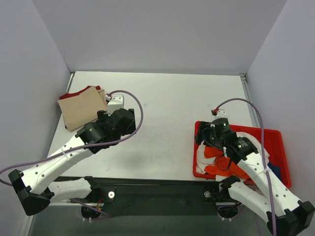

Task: Fold and stack the t-shirts
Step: Put the neatly folded tshirt into the corner of the board with the left arm

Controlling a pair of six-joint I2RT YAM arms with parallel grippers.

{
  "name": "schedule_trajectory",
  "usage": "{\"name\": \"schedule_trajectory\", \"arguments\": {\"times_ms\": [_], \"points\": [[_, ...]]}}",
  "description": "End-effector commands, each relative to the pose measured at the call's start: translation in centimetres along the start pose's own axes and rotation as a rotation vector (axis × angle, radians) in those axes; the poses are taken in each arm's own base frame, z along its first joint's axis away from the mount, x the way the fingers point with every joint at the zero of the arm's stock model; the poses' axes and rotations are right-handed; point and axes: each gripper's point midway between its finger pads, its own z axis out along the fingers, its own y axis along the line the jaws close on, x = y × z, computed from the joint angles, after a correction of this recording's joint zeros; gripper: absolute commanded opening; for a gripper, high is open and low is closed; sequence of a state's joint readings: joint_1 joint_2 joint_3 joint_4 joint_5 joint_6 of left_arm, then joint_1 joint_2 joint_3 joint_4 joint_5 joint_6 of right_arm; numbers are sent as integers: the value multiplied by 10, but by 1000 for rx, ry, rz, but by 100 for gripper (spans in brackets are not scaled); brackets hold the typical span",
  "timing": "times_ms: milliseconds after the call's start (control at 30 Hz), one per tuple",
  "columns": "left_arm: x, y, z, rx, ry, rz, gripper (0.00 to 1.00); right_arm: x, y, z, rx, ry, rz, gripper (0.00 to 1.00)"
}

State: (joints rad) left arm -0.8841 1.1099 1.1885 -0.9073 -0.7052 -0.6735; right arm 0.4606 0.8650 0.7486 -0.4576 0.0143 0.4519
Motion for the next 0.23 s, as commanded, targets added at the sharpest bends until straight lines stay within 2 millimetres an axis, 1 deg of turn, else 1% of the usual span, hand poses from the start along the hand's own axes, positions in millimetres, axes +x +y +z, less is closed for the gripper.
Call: {"name": "schedule_trajectory", "arguments": {"times_ms": [0, 67, 133, 167, 200], "points": [[-14, 7, -10, -22, -57, -71, 98, -21, -18, -13, 78, -167, 39, 68], [-13, 7, -10, -18, -59, -76, 97, -18, -23, -14, 93, -178, 40, 68], [-14, 7, -12, -10, -66, -77, 97, -18, -23, -17, 88, -189, 43, 68], [-14, 8, -13, -12, -70, -81, 97, -17, -23, -17, 88, -188, 44, 70], [-15, 9, -13, -17, -75, -83, 97, -18, -23, -17, 85, -192, 50, 75]]}}
